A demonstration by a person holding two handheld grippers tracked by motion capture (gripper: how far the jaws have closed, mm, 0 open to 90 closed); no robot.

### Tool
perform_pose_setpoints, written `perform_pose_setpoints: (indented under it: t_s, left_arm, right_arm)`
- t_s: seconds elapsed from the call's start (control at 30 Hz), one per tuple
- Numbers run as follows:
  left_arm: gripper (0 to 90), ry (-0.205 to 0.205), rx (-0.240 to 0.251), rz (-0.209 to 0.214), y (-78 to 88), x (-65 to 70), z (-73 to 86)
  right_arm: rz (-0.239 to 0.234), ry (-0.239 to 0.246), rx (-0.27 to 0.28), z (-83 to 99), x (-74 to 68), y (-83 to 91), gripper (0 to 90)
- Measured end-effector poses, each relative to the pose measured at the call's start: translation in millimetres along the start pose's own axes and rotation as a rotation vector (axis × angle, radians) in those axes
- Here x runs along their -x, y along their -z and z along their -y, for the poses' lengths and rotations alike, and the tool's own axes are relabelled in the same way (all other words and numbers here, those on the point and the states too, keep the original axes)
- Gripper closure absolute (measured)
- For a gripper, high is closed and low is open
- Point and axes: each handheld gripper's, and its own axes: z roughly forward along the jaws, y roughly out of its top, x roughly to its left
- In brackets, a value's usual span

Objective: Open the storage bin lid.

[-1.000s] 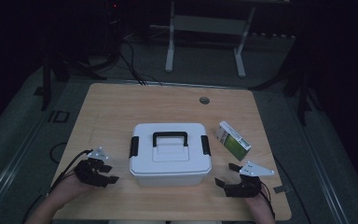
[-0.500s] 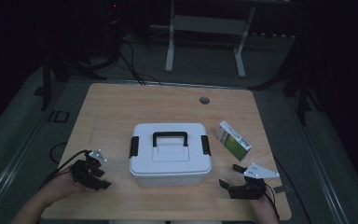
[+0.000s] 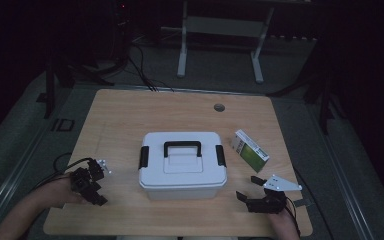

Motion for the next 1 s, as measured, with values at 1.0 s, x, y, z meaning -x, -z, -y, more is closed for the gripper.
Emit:
perform_pose_setpoints:
  t_s: [1.0]
  left_arm:
    - [37.0,-0.128,0.025,-0.005,95.2,17.7,-44.7]
  right_arm:
    - [-0.003,0.003,-0.002,2.0,-0.2,-0.8,13.5]
